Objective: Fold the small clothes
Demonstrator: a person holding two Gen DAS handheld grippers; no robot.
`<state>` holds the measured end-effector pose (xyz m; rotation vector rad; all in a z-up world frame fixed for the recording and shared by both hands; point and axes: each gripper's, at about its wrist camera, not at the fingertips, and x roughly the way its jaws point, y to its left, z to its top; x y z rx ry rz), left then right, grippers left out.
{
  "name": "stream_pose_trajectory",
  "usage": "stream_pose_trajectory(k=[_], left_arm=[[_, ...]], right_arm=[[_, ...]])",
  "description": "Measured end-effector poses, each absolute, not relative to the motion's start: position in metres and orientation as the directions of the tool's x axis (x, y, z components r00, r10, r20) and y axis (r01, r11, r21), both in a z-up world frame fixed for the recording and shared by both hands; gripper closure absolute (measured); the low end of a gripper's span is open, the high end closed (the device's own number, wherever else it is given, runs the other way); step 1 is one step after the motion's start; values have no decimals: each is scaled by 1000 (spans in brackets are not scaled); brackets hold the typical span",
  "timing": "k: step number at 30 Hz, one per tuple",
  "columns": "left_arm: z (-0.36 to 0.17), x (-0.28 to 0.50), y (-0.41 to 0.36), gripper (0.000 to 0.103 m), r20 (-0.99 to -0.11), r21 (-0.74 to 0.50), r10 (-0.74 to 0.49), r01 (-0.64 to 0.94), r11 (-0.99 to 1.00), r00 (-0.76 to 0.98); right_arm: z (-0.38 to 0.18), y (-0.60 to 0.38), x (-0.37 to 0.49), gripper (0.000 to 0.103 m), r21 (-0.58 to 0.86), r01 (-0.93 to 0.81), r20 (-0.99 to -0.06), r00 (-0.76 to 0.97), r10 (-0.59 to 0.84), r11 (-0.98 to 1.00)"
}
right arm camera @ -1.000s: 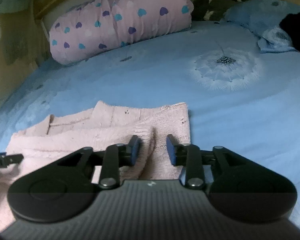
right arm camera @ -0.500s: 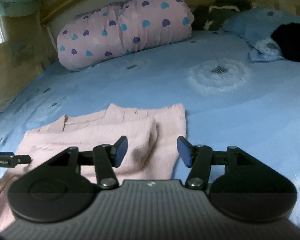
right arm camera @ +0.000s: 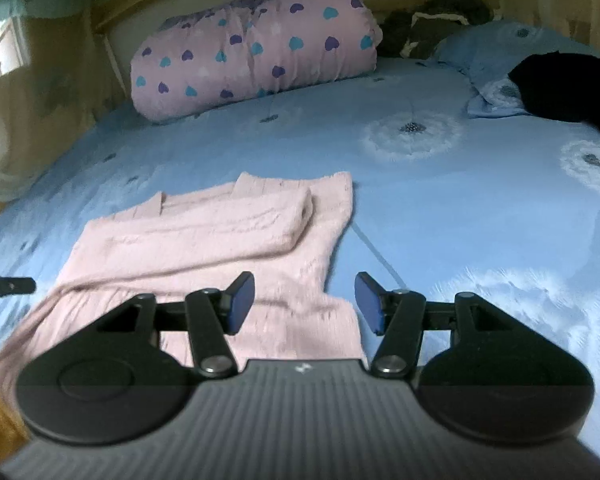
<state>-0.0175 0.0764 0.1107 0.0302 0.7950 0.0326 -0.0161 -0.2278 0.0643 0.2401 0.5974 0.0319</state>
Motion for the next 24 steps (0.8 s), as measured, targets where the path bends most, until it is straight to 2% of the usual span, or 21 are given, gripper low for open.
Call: stream_pose_trajectory(k=[10, 16, 20, 24], left_arm=[[92, -72, 102, 5, -758, 47, 75, -60, 997, 648], [68, -78, 121, 6, -775, -10, 45, -84, 996, 630], [66, -85, 120, 12, -753, -28, 8, -44, 999, 658], [69, -90, 115, 15, -747, -38, -33, 7, 999, 665]], right_arm=[[51, -214, -50, 44, 234, 10, -618, 774, 140, 972], [38, -216, -57, 44, 231, 44, -652, 749, 121, 972], [25, -218, -55, 44, 262, 60, -679, 721, 139, 963], [18, -216, -58, 40, 284, 54, -667, 728, 157, 957]])
